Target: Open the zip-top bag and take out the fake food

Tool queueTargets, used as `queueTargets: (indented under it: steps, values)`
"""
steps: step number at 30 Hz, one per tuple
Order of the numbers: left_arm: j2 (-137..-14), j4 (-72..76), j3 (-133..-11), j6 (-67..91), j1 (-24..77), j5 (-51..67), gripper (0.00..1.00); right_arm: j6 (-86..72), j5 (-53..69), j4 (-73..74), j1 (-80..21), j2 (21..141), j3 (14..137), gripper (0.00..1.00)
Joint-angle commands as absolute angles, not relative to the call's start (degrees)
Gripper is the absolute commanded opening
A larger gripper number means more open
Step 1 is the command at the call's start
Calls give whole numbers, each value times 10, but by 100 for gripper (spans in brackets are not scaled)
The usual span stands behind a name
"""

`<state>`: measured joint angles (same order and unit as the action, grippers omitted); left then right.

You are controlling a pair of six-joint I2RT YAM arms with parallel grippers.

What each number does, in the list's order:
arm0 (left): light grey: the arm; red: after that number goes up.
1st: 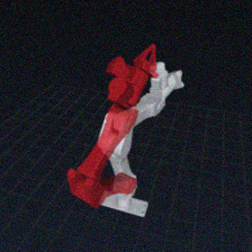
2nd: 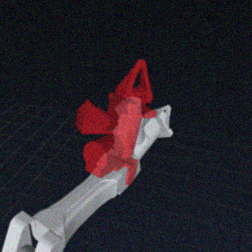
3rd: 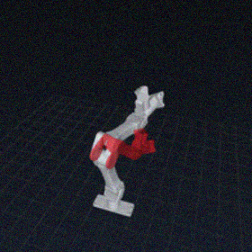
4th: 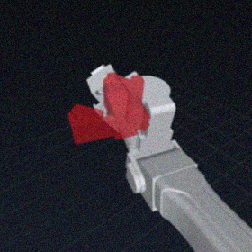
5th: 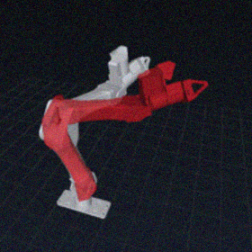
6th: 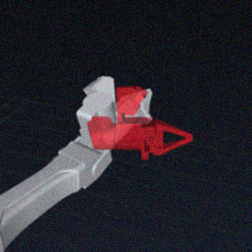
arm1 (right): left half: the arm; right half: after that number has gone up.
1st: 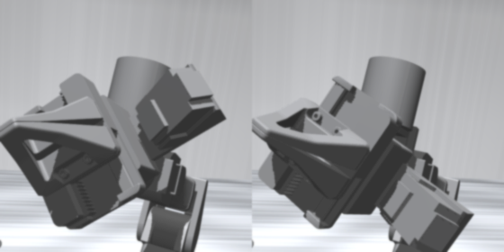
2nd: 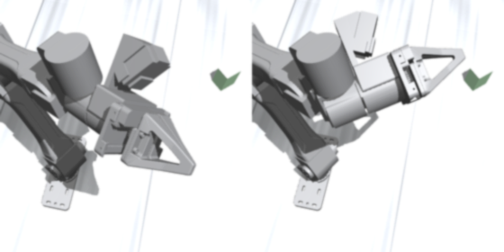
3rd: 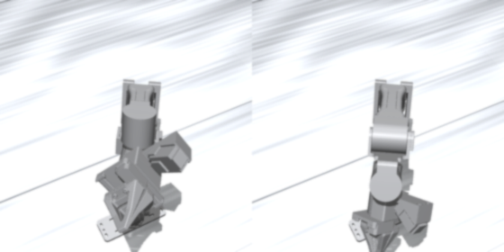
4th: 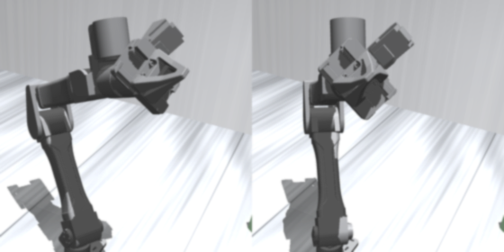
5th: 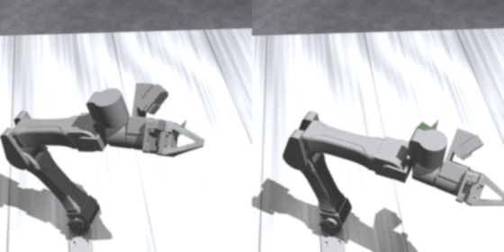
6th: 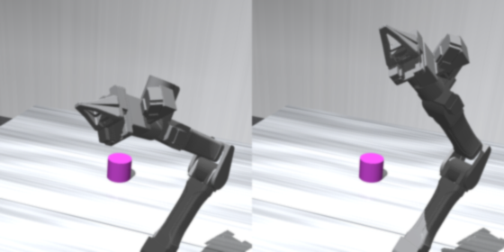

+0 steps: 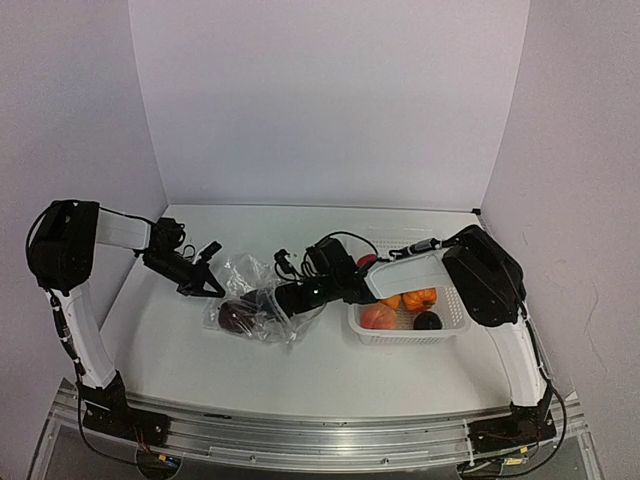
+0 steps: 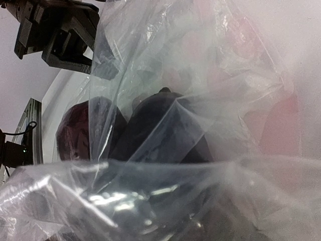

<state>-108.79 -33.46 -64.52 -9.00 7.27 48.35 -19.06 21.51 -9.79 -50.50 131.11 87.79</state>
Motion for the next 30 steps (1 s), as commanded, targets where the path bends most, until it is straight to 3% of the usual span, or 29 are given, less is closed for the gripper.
queueTargets:
  steps: [1, 3, 6, 9, 12, 30]
  values:
    - [-1088, -325, -673, -114, 68, 443, 0, -170, 243, -60, -504, 1325, 891, 59]
    - [-1088, -327, -676, -121, 68, 443, 0, -164, 239, -64, -504, 1319, 888, 66]
    - [-1089, -327, -681, -126, 64, 442, 0, -155, 237, -71, -504, 1310, 878, 69]
    - [-1098, -326, -690, -127, 52, 439, 0, -146, 236, -90, -504, 1294, 851, 85]
    - [-1108, -327, -694, -130, 47, 434, 0, -141, 240, -133, -504, 1279, 814, 89]
    - [-1102, -340, -662, -144, 62, 453, 0, -198, 141, -179, -504, 1318, 855, 82]
